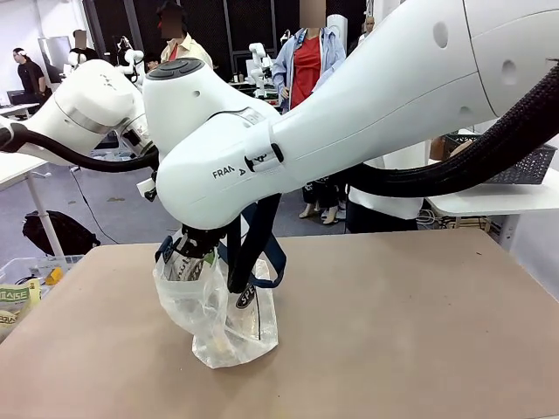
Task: Transfer purchased items from the store into the shopping bag.
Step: Move the Reusable shopping bag to the right side of the table.
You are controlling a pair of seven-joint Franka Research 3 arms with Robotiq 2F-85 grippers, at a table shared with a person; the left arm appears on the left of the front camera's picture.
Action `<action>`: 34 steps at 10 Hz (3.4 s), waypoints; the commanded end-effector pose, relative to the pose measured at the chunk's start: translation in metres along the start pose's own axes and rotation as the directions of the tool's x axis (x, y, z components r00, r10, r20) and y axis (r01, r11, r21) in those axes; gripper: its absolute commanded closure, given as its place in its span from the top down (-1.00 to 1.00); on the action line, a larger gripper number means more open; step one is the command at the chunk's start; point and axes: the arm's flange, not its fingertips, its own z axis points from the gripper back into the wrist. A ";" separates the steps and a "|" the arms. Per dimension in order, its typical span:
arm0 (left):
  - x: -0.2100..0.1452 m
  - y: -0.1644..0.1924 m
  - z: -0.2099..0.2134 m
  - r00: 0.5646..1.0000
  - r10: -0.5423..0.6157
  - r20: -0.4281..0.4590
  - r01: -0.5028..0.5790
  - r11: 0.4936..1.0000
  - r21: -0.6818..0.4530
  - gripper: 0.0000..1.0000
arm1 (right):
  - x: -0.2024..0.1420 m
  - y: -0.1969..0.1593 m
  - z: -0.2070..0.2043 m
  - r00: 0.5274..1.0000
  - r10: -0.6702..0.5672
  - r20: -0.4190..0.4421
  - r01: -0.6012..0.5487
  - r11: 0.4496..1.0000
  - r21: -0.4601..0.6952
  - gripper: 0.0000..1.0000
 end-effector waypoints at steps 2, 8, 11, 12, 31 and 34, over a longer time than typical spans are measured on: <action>0.006 0.002 -0.002 1.000 -0.013 0.022 0.014 0.999 -0.035 0.87 | 0.007 0.007 -0.004 0.999 0.039 -0.027 -0.038 0.999 0.020 -1.00; 0.008 -0.015 -0.013 0.995 -0.070 0.074 0.068 0.997 0.025 0.87 | 0.018 0.018 -0.009 0.997 0.050 -0.055 -0.049 0.998 0.027 -1.00; 0.012 -0.020 -0.027 0.992 -0.041 0.116 0.022 0.986 0.163 0.87 | 0.019 0.021 -0.010 0.997 0.047 -0.057 -0.046 0.999 0.021 -1.00; 0.013 -0.021 -0.030 0.990 -0.041 0.133 0.013 0.979 0.201 0.87 | 0.018 0.022 -0.009 0.997 0.047 -0.054 -0.046 0.999 0.016 -1.00; 0.019 -0.016 -0.033 0.993 -0.023 0.112 -0.003 0.973 0.230 -1.00 | 0.000 0.022 0.015 0.997 -0.078 0.019 0.078 0.996 -0.038 1.00; 0.020 -0.016 -0.034 0.994 -0.044 0.104 0.019 0.973 0.230 -1.00 | -0.018 0.016 0.049 0.989 -0.130 0.069 0.135 0.988 -0.079 1.00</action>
